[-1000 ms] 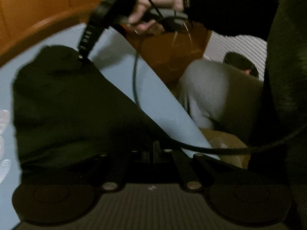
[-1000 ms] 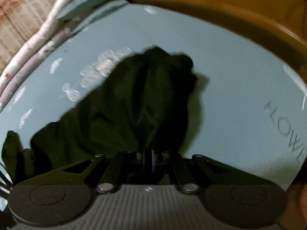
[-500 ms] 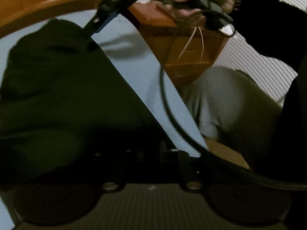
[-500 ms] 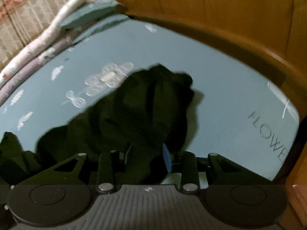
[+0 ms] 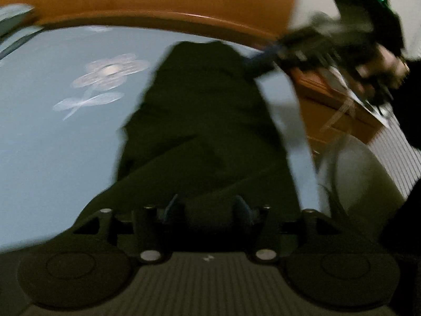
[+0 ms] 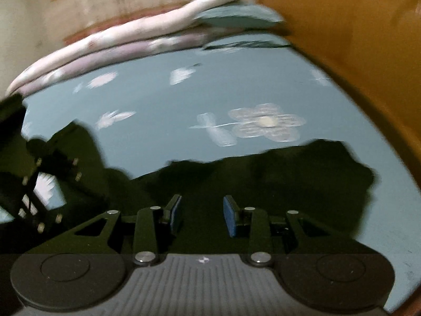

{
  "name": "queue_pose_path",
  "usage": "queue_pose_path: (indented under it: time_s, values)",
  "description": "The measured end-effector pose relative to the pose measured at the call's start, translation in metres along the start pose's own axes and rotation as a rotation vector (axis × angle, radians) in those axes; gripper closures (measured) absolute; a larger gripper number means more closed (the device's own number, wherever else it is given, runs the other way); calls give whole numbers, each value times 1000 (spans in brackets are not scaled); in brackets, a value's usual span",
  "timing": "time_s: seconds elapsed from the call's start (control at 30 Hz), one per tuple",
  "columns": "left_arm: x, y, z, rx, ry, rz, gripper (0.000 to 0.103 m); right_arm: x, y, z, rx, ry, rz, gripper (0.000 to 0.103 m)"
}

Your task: Fold clothes

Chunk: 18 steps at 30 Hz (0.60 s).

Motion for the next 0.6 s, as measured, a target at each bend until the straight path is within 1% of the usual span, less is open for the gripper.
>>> queue_pose_path:
  time_s: [0.07, 0.1, 0.17, 0.23, 0.33, 0.4, 0.43, 0.5, 0.6]
  values:
    - [-11, 14, -15, -96, -17, 44, 45, 16, 25, 3, -59, 22, 48, 65]
    - [-15, 20, -23, -151, -24, 51, 43, 25, 38, 4, -88, 34, 73, 65]
    - [-21, 30, -41, -263, -37, 47, 41, 39, 63, 5, -156, 57, 121, 64]
    - [-24, 34, -56, -354, -52, 30, 40, 53, 87, 3, -233, 88, 169, 60]
    - [-30, 39, -77, -451, -76, 18, 40, 71, 108, 1, -313, 125, 206, 57]
    - [-37, 43, -90, -516, -102, 12, 39, 84, 114, 2, -325, 144, 224, 53]
    - [-42, 45, -96, -549, -118, 7, 39, 90, 115, 3, -323, 154, 229, 49]
    - [-49, 45, -107, -617, -150, -16, 35, 102, 114, 6, -313, 175, 244, 45]
    - [-57, 51, -119, -701, -196, -43, 34, 118, 110, 7, -276, 215, 273, 45]
Point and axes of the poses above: each gripper's, at about its wrist camera, not at the fingertips, and x roughly the way its jaws point, y to its left, z to its top, the point moved 4 cm from there along x, roughly the way its jaws point, and after that the axes turned 6 degrees about -x, right-handed, at the moved point
